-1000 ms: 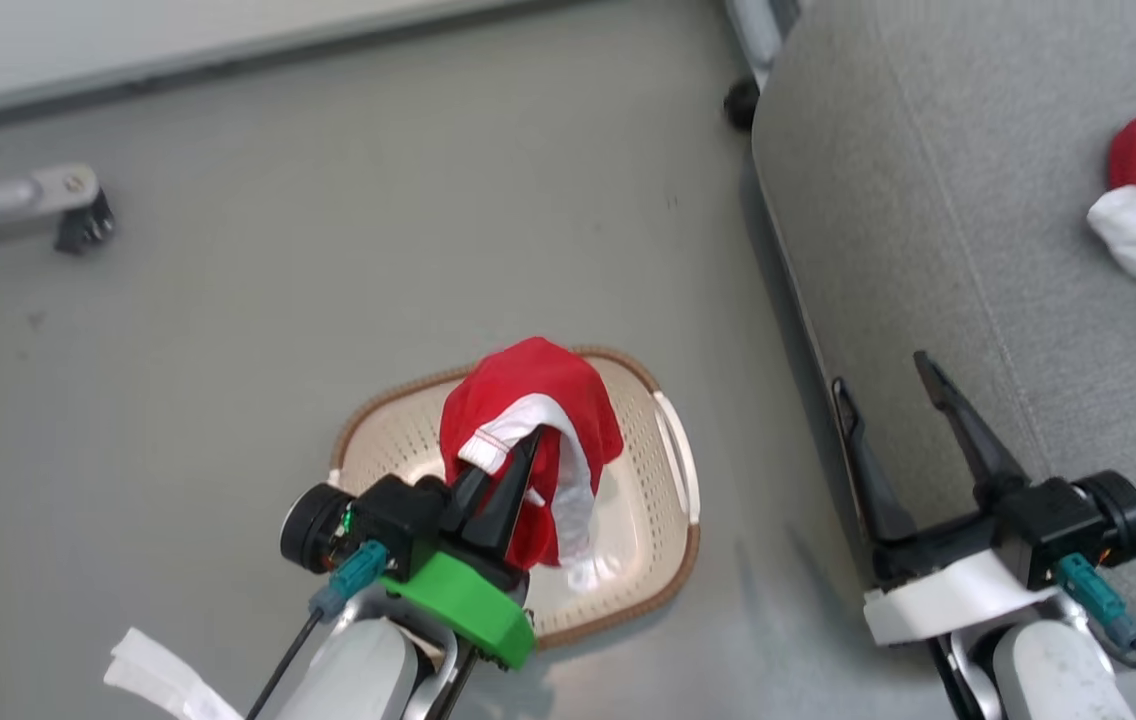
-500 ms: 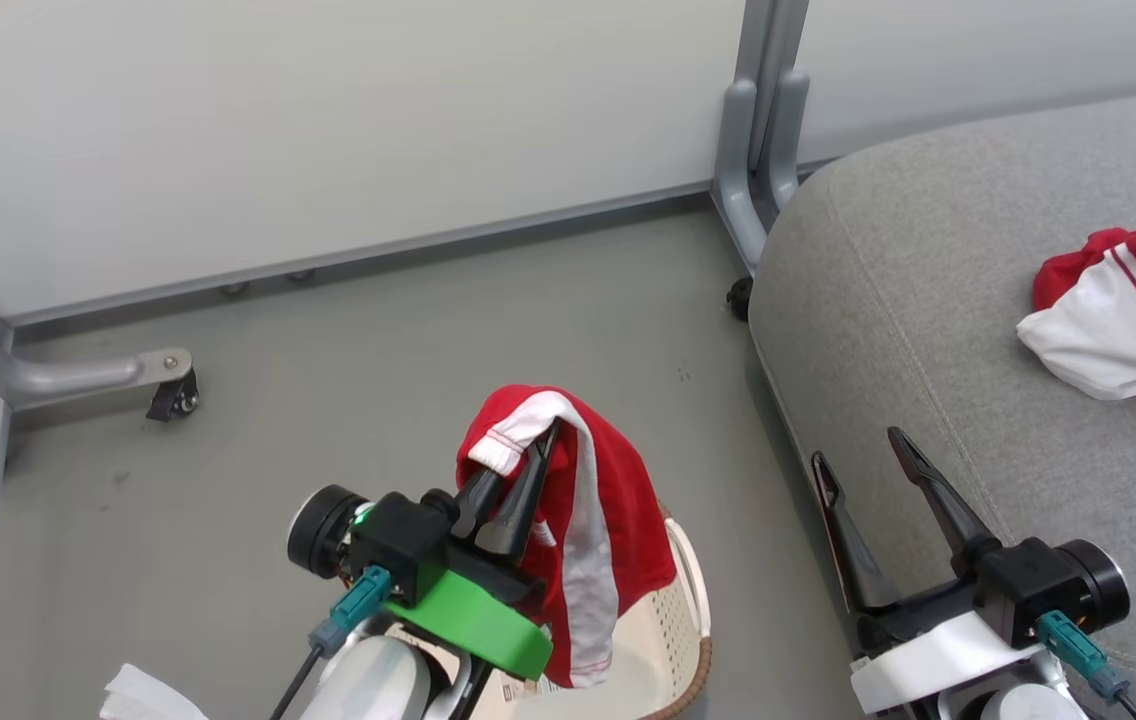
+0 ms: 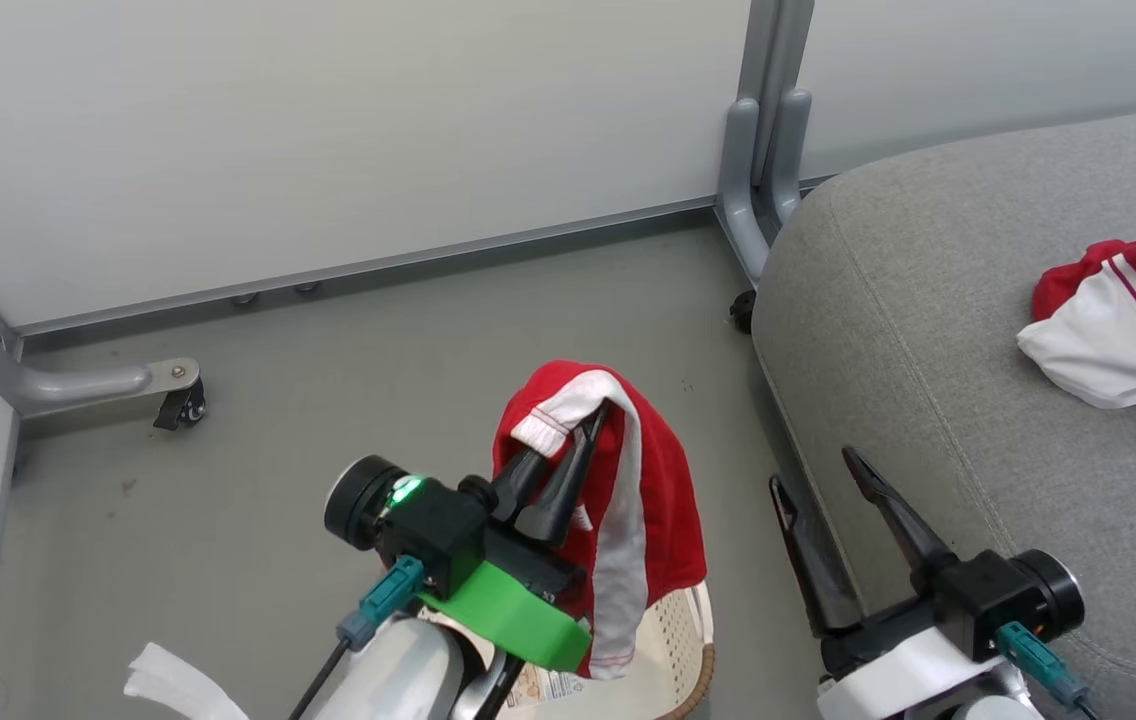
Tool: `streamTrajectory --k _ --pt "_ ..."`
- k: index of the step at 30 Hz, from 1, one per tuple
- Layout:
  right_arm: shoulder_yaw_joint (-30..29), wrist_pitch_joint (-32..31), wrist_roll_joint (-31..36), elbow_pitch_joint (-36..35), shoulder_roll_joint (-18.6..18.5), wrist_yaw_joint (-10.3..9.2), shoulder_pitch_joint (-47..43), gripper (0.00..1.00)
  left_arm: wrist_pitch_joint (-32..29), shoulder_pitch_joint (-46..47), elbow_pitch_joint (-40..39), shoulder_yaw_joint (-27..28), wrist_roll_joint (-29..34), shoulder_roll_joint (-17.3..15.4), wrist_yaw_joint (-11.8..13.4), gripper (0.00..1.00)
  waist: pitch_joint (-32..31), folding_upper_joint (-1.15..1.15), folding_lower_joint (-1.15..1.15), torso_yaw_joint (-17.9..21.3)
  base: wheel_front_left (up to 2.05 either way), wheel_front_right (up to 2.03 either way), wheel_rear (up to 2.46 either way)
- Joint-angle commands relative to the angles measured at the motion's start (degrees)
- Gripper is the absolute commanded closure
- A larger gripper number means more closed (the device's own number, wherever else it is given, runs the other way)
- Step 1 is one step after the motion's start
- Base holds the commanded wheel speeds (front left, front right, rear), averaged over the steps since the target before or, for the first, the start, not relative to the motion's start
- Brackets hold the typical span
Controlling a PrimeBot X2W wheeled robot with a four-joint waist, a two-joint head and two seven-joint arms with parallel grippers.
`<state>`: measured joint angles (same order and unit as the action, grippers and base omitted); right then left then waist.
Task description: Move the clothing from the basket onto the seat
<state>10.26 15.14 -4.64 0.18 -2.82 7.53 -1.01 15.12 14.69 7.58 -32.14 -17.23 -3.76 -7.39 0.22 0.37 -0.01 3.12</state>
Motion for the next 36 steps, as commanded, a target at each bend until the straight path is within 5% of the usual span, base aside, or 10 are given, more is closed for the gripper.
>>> streamTrajectory --k 1,11,21,22,24,36 --pt "1.0 0.0 -1.0 0.5 -0.1 -0.08 0.8 0.0 0.0 1.5 -0.6 -0.6 1.1 -0.1 -0.1 1.0 0.2 -0.37 0.01 -0.1 0.0 0.0 0.0" --pt "12.8 0.0 -3.9 3.5 -0.3 -0.08 7.9 0.0 0.0 5.2 -1.6 -5.4 0.6 0.2 -0.1 1.0 1.8 -0.37 0.01 -0.6 0.0 0.0 0.0" --pt "9.7 0.0 -1.7 10.7 -0.2 -0.08 11.5 0.0 0.0 8.9 -4.6 -10.3 -1.5 0.5 -0.1 1.0 3.5 -0.37 0.01 -2.3 0.0 0.0 0.0" --pt "9.5 0.0 -1.8 11.1 -0.2 -0.08 11.7 0.08 0.0 9.1 -4.6 -10.5 -1.6 0.5 -0.1 1.0 3.6 -0.37 0.01 -2.3 0.0 0.0 0.0" --pt "9.5 0.0 -2.1 11.7 -0.2 -0.08 12.2 1.0 0.0 9.3 -4.6 -10.8 -1.7 0.5 -0.1 1.0 3.7 -0.37 0.01 -2.4 0.0 0.0 0.0" --pt "9.7 0.0 -3.0 12.0 -0.2 -0.08 12.0 1.0 0.0 8.7 -2.6 -9.2 -1.2 -0.7 -0.1 1.0 4.2 -0.37 0.01 -1.9 0.0 0.0 0.0"
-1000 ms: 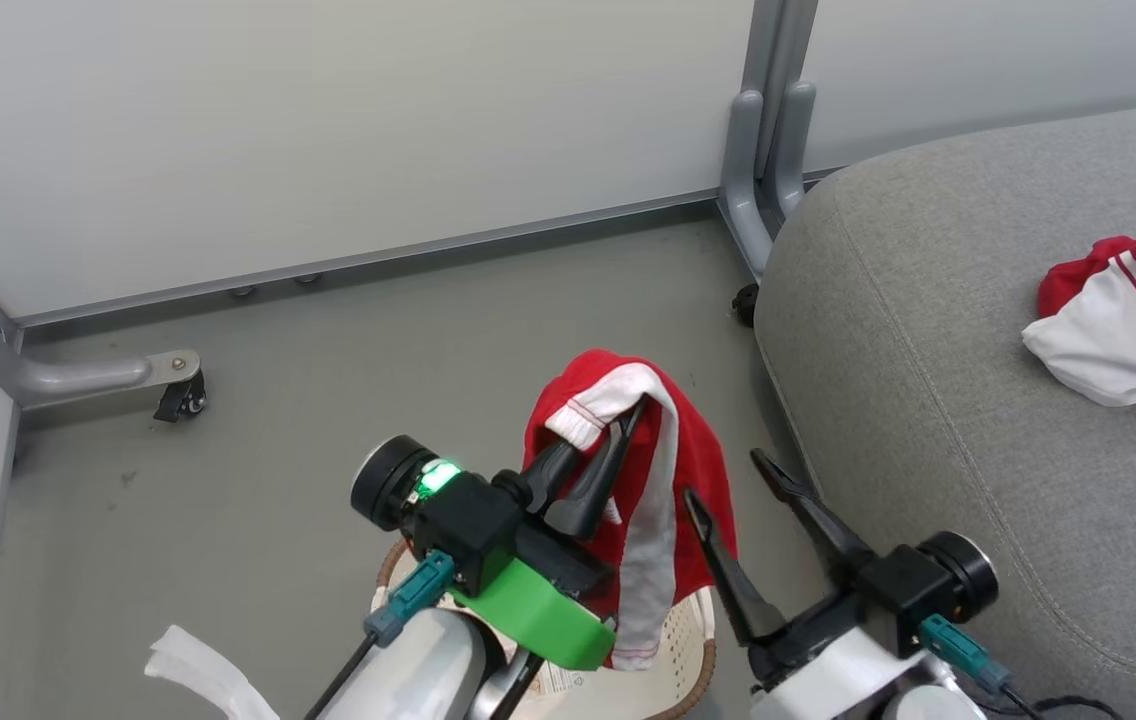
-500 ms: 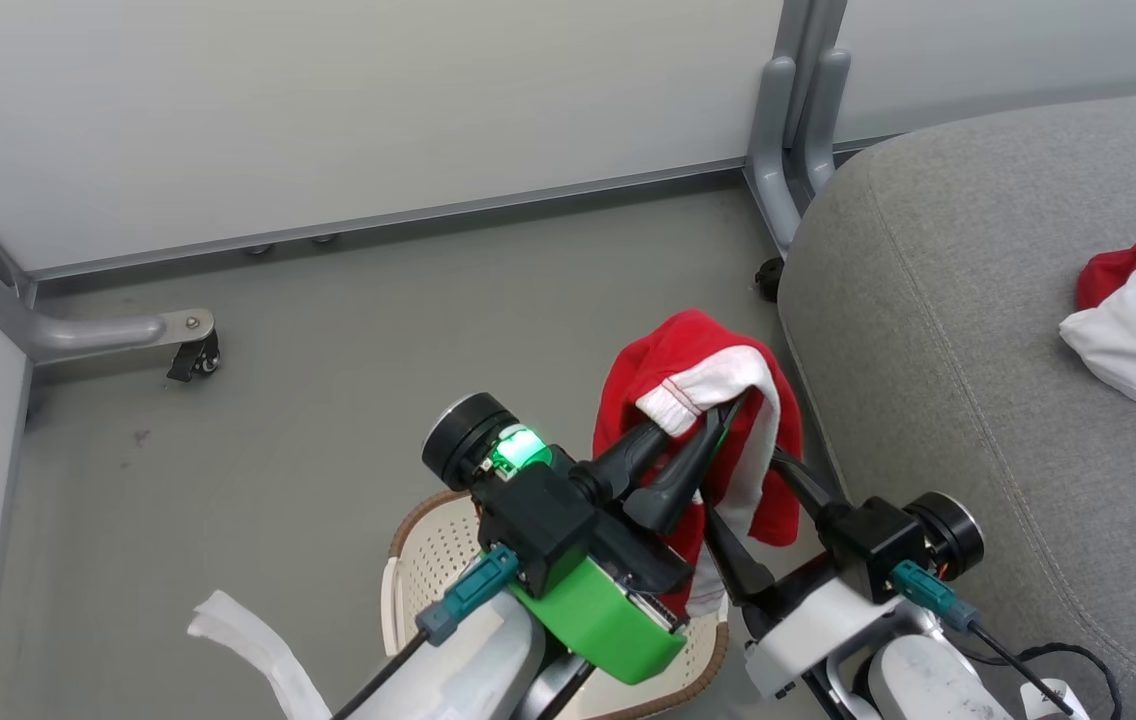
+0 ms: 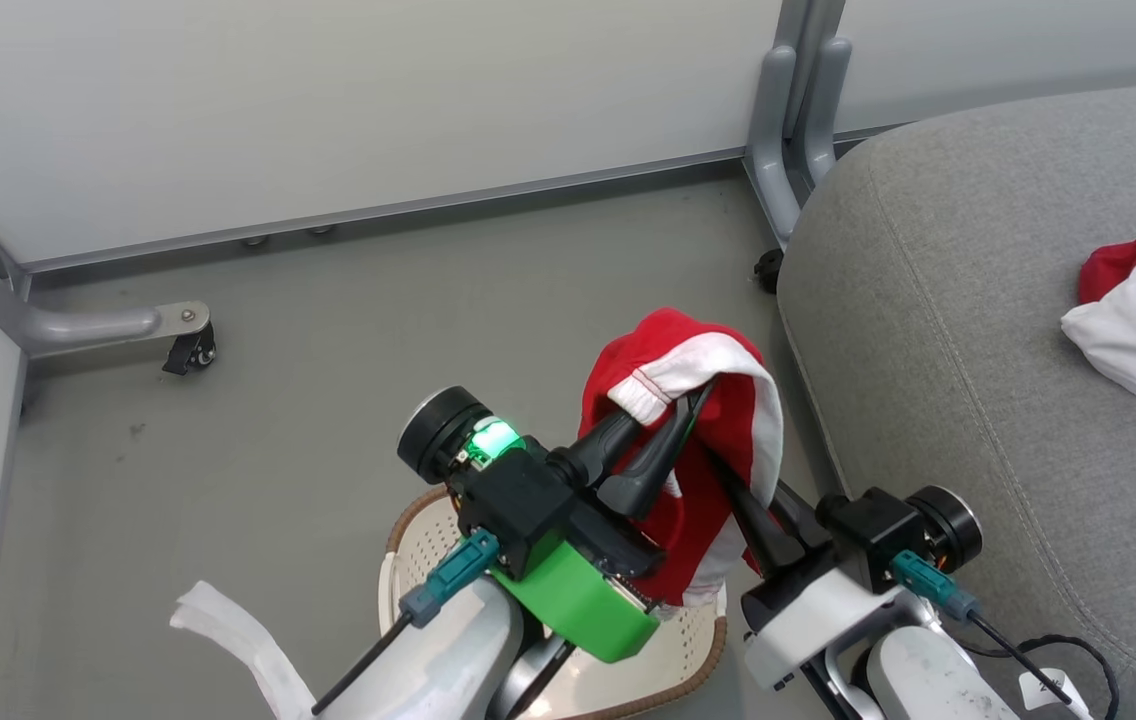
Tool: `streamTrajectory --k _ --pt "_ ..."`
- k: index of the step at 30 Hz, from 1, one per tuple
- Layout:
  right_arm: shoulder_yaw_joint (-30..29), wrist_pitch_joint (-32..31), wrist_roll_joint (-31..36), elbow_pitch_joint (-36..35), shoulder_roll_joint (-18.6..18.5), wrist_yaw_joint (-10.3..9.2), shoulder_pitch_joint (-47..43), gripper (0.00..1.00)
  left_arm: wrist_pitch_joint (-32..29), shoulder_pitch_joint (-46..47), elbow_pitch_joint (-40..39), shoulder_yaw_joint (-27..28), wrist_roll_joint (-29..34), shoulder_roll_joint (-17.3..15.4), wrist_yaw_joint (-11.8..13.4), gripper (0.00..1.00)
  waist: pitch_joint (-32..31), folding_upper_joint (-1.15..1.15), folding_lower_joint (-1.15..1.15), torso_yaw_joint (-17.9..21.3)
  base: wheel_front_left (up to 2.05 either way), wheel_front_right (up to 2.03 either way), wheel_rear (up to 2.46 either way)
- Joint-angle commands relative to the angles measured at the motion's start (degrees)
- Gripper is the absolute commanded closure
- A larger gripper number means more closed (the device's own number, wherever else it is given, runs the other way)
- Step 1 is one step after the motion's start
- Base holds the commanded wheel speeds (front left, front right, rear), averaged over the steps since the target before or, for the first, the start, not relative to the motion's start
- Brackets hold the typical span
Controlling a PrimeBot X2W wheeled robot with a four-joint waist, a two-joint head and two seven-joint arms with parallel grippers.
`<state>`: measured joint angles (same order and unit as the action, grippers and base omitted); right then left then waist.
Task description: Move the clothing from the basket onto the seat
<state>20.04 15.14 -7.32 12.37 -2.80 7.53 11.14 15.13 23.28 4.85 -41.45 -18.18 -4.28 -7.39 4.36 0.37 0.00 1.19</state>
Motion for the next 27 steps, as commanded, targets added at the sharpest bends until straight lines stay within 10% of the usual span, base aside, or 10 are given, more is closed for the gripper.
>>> streamTrajectory --k 1,3,4,5,27 --pt "-0.1 0.0 -0.4 -0.3 -0.2 -0.08 -0.3 1.0 0.0 -0.1 0.4 0.2 -0.1 -0.3 -0.1 1.0 0.1 -0.37 0.0 0.0 0.0 0.0 0.0" --pt "-0.5 0.0 -0.8 -0.5 -0.2 -0.08 -0.7 1.0 0.0 -0.7 1.2 0.6 -0.2 -0.3 -0.1 1.0 0.2 -0.37 0.0 0.1 0.0 0.0 0.0" --pt "-0.6 0.0 -0.9 -0.6 -0.2 -0.08 -0.7 1.0 0.0 -1.0 1.6 0.7 -0.4 -0.2 -0.1 0.66 0.3 -0.37 0.0 0.2 0.0 0.0 0.0" --pt "-0.8 0.0 -0.8 -0.6 -0.2 -0.08 -0.7 1.0 0.0 -1.1 1.9 0.7 -0.2 -0.2 -0.1 0.0 0.4 -0.37 0.0 0.2 0.0 0.0 0.0" --pt "-4.5 0.0 -2.4 -4.0 -0.2 -0.08 -0.4 1.0 0.0 -2.3 4.3 0.7 1.0 -1.9 -0.1 0.0 1.7 -0.37 0.0 0.5 0.0 0.0 0.0"
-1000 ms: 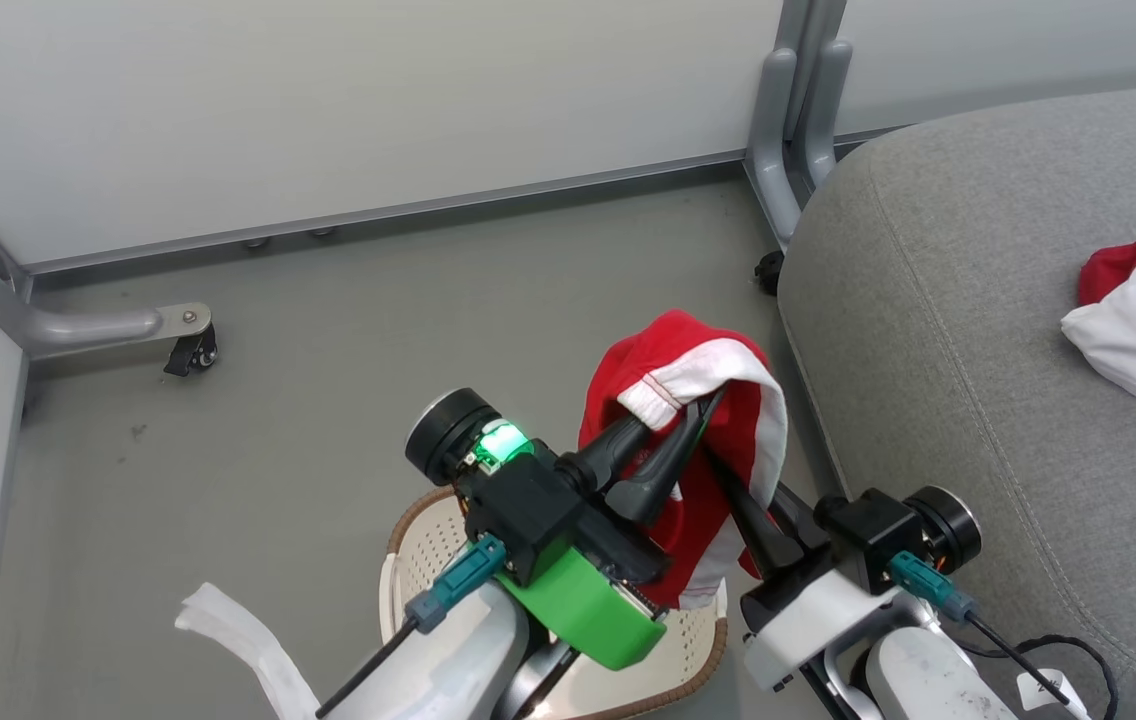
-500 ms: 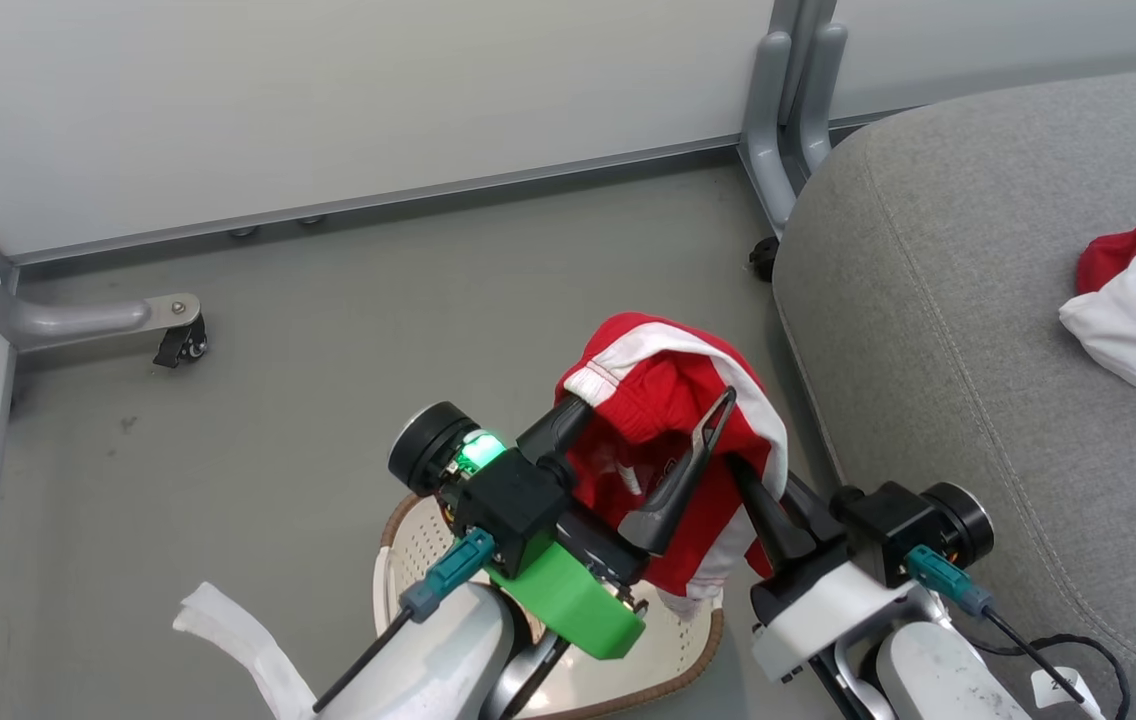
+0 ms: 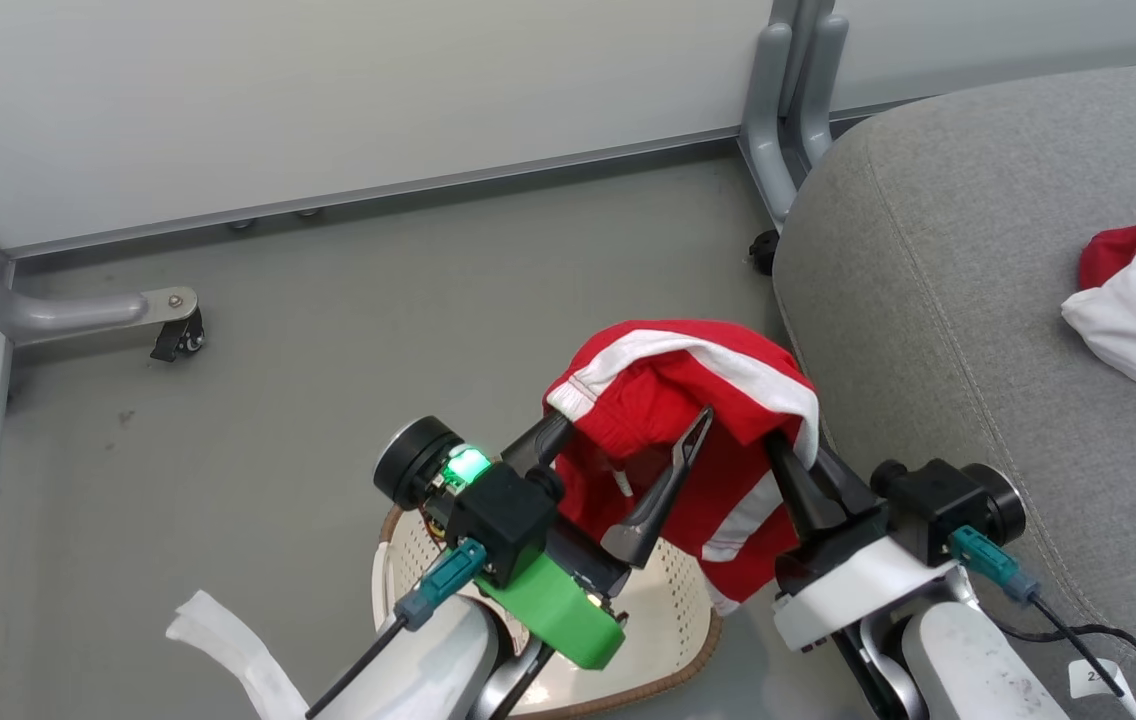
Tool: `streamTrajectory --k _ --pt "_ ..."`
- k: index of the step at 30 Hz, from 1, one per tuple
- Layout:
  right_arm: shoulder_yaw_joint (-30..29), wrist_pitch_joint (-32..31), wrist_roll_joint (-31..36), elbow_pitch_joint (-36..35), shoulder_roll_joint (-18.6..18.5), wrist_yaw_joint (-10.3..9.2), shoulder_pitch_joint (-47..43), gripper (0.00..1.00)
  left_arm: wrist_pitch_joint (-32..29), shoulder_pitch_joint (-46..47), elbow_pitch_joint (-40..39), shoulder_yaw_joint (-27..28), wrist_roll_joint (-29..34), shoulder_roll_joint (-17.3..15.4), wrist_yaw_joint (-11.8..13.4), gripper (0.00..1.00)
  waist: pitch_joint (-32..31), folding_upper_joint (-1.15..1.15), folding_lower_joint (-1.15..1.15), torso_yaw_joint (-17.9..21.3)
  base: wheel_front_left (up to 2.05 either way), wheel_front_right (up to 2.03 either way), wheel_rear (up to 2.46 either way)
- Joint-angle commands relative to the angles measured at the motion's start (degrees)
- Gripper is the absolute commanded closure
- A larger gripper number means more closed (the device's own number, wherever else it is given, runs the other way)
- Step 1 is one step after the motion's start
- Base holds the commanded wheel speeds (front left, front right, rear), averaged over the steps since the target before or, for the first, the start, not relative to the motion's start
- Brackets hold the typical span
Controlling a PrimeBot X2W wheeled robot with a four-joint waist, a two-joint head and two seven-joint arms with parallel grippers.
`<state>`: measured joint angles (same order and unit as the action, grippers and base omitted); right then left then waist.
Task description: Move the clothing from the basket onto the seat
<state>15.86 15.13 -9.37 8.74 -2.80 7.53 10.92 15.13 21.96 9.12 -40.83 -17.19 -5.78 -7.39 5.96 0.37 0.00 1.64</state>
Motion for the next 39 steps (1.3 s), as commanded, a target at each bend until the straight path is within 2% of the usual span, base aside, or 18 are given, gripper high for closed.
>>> streamTrajectory --k 1,11,22,32,39 --pt "-0.8 0.0 -0.4 -0.8 -0.2 -0.08 -0.1 1.0 0.0 -1.2 0.2 0.1 -0.2 -0.6 -0.1 0.0 0.1 -0.37 0.0 0.1 0.0 0.0 0.0" --pt "-6.3 0.0 -1.5 -8.4 -0.2 -0.08 1.2 1.0 0.0 -4.2 0.3 1.2 0.2 -2.6 -0.1 0.0 1.7 -0.37 0.0 3.0 0.0 0.0 0.0" --pt "-12.3 0.0 -1.3 -15.2 -0.2 -0.08 0.0 1.0 0.0 -7.0 -0.2 4.1 3.9 -4.8 -0.1 0.0 3.9 -0.37 0.0 8.8 0.0 0.0 0.0" --pt "-15.6 0.0 -2.4 -19.6 -0.2 -0.08 -2.5 1.0 0.0 -7.4 -1.4 6.8 6.2 -7.7 -0.1 0.0 8.5 -0.37 0.0 18.4 0.0 0.0 0.0" --pt "-16.6 0.0 -4.6 -21.1 -0.1 -0.08 -4.2 1.0 0.0 -5.4 -1.3 6.0 7.2 -9.9 -0.1 0.0 11.6 -0.37 0.0 25.7 0.0 0.0 0.0"
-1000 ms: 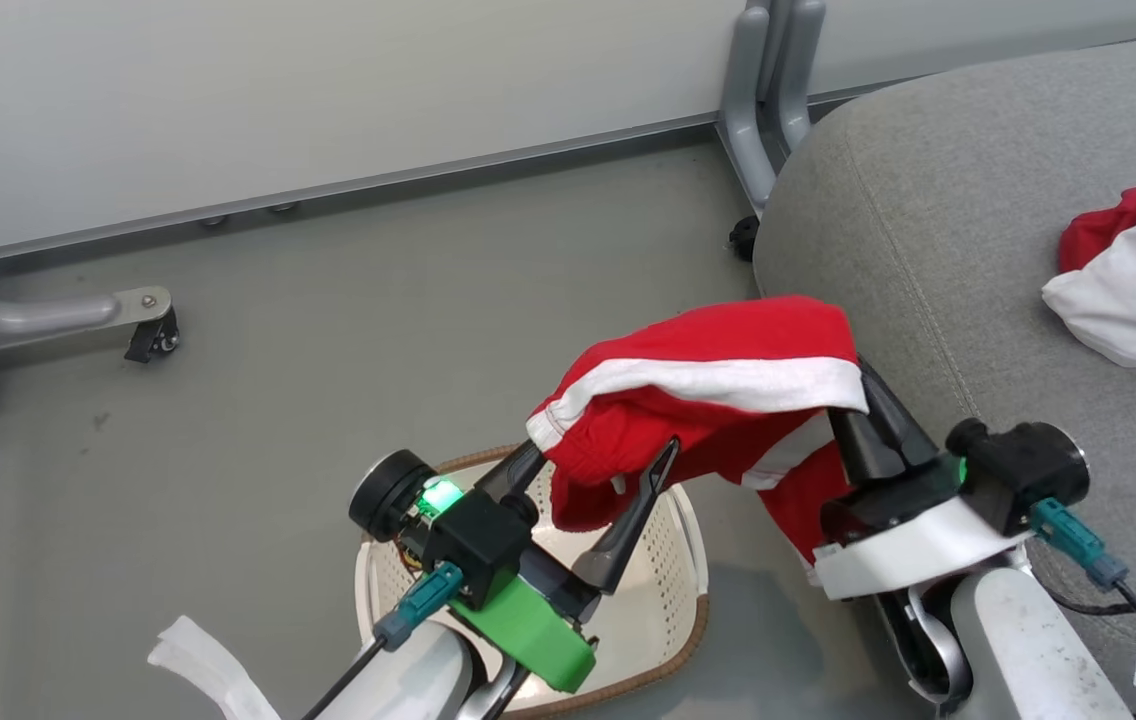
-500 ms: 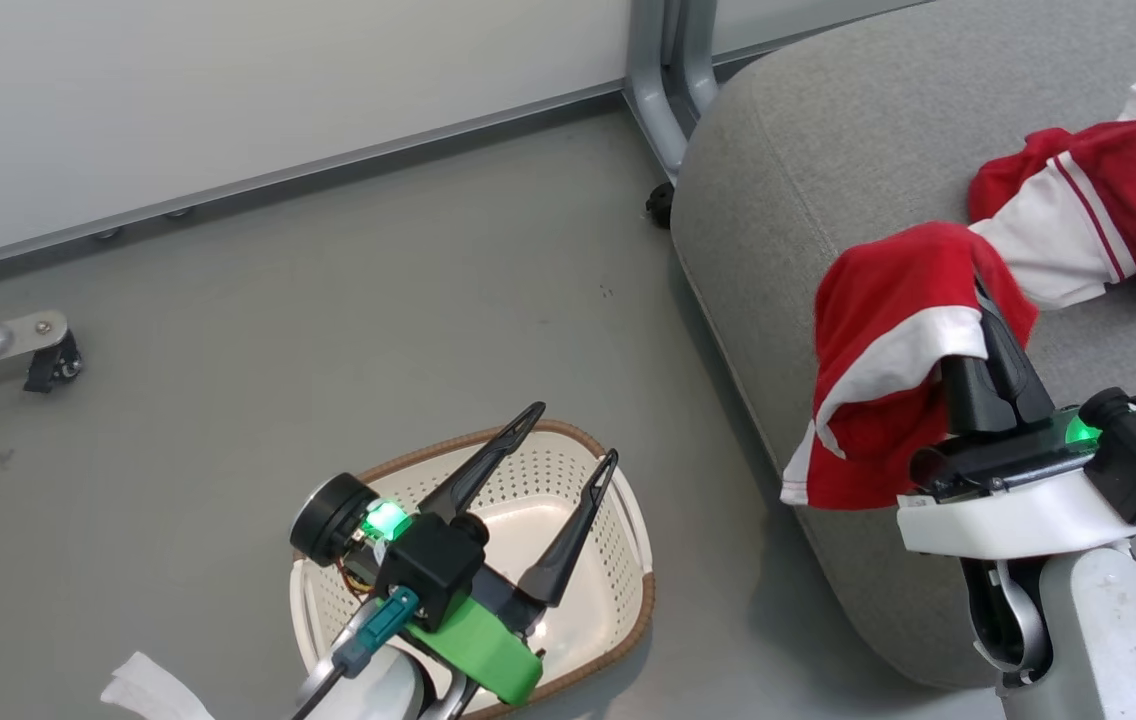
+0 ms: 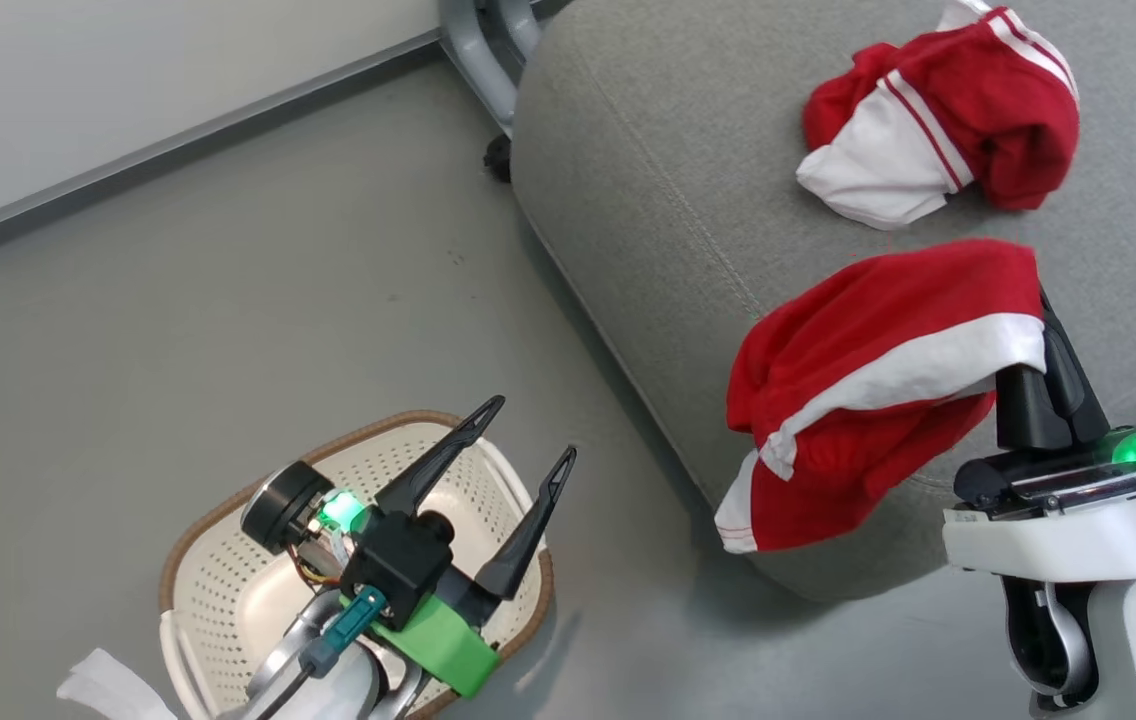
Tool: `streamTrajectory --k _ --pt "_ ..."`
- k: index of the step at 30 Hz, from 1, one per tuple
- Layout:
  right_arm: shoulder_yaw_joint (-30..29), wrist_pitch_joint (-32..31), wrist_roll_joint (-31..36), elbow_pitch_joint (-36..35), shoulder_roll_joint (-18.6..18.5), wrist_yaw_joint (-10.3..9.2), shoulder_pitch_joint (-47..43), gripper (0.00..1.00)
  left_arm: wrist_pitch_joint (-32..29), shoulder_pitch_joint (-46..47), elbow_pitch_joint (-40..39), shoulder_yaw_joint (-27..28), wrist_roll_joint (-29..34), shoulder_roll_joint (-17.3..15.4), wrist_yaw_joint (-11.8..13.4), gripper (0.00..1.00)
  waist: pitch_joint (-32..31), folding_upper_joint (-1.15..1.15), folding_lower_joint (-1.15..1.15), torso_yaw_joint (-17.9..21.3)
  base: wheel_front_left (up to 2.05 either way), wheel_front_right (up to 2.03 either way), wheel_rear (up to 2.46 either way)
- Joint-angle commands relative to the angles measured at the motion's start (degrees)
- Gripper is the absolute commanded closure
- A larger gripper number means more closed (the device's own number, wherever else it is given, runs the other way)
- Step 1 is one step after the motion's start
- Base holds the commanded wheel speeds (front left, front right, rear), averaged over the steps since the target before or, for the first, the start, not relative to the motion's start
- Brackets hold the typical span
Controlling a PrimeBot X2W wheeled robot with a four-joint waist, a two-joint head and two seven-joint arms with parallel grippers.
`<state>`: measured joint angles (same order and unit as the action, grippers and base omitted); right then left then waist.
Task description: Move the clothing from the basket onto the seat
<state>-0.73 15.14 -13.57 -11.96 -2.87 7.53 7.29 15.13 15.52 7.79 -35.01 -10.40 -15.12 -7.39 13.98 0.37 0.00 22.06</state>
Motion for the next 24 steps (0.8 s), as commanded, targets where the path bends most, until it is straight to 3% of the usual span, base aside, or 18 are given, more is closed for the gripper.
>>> streamTrajectory --k 1,8,14,21,24 --pt "-0.3 0.0 -0.7 -0.5 0.0 -0.08 -0.7 1.0 0.0 1.3 0.0 -0.2 0.4 -0.8 -0.1 0.0 4.0 -0.37 0.0 6.0 0.0 0.0 0.0" --pt "-1.0 0.0 -2.5 -1.7 0.0 -0.08 -0.8 1.0 -0.1 4.6 0.5 -3.0 0.1 -3.0 -0.1 0.0 7.7 -0.37 0.0 10.4 0.0 0.0 0.0" --pt "-1.9 0.0 -1.7 -3.2 0.0 -0.08 1.6 1.0 -1.0 7.4 0.0 -5.1 -0.5 -4.2 -0.1 0.0 11.4 -0.37 0.0 10.8 0.0 0.0 0.0" --pt "-7.0 0.0 4.2 -5.0 -0.1 -0.08 14.7 1.0 -3.2 10.2 -2.0 -6.5 -0.8 -6.3 -0.1 0.0 18.1 -0.37 0.0 9.1 0.0 0.0 0.0" --pt "-9.8 0.0 5.4 -4.2 -2.8 -0.08 23.0 1.0 -4.5 11.8 -3.4 -6.9 -0.6 -7.8 -0.1 0.0 21.6 -0.37 0.0 7.6 0.0 0.0 0.0"
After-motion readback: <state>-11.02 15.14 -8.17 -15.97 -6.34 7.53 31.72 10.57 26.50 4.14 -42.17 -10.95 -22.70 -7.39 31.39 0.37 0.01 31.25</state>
